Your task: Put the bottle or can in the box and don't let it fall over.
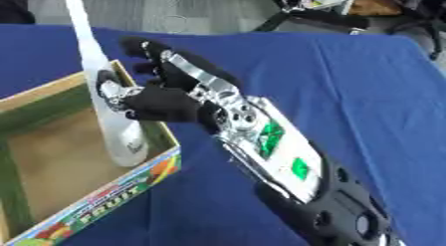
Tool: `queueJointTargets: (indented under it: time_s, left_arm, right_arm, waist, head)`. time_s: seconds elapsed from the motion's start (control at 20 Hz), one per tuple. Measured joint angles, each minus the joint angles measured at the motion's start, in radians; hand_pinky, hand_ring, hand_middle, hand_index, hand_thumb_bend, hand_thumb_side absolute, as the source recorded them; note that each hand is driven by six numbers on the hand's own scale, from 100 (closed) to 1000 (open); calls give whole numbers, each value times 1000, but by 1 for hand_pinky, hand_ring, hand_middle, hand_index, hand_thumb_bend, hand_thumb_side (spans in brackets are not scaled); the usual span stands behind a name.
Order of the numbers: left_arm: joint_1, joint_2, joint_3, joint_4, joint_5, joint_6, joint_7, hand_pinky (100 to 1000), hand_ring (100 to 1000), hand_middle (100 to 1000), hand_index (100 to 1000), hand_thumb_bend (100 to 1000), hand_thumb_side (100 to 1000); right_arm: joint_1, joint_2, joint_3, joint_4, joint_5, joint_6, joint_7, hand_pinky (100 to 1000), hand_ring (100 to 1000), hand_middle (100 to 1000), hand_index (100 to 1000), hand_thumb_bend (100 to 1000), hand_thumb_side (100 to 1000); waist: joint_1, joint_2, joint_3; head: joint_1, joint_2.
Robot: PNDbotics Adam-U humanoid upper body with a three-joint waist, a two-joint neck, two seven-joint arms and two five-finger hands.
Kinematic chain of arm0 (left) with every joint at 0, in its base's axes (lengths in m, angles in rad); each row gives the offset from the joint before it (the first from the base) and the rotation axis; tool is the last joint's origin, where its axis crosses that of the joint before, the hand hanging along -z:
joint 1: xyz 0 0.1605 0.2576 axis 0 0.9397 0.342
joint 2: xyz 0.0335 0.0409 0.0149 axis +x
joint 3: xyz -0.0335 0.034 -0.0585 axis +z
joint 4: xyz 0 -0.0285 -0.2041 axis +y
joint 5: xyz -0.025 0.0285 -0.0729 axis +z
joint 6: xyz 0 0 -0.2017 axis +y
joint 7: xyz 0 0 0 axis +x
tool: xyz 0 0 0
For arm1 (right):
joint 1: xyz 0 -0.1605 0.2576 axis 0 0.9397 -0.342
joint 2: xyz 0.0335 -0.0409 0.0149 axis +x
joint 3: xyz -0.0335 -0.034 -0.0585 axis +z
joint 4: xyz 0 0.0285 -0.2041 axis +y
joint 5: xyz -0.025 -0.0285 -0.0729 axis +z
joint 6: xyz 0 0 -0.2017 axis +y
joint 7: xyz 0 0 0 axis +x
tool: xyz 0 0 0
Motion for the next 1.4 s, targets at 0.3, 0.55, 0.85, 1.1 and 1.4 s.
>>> queueJointTargets:
  time_s: [0.3,0.55,0.85,1.1,1.4]
  left_arm:
    - [17,17,-11,0,-8,1,-10,1000,1000,1000,806,100,626]
    - [39,27,-35,0,-13,5,-40,1000,1000,1000,807,100,615]
    - [82,34,-59,0,-25,20,-76,1000,1000,1000,808,100,605]
    - [122,37,-73,0,-23,33,-94,1000,1000,1000,811,100,606]
    - [139,31,-78,0,-10,33,-95,1000,1000,1000,835,100,617]
  right_arm:
    - [70,-82,-39,-4,-7,-68,-9,1000,1000,1000,1000,100,266]
    - [126,-163,-130,-4,-25,-188,-67,1000,1000,1000,1000,100,418]
    - [190,-272,-282,-4,-69,-416,-103,1000,1000,1000,1000,100,470]
    - [212,-302,-395,-5,-129,-613,-228,1000,1000,1000,1000,100,503]
    - [255,-291,-418,-5,-93,-756,-324,1000,1000,1000,1000,100,526]
  waist:
    - [0,-5,-21]
    - [11,-5,-43]
    - [38,-5,-79]
    - [64,-3,-96]
    - [88,6,-92]
  head:
    - [13,1]
    - [30,1]
    - [56,-1]
    - [79,-15]
    - [83,-32]
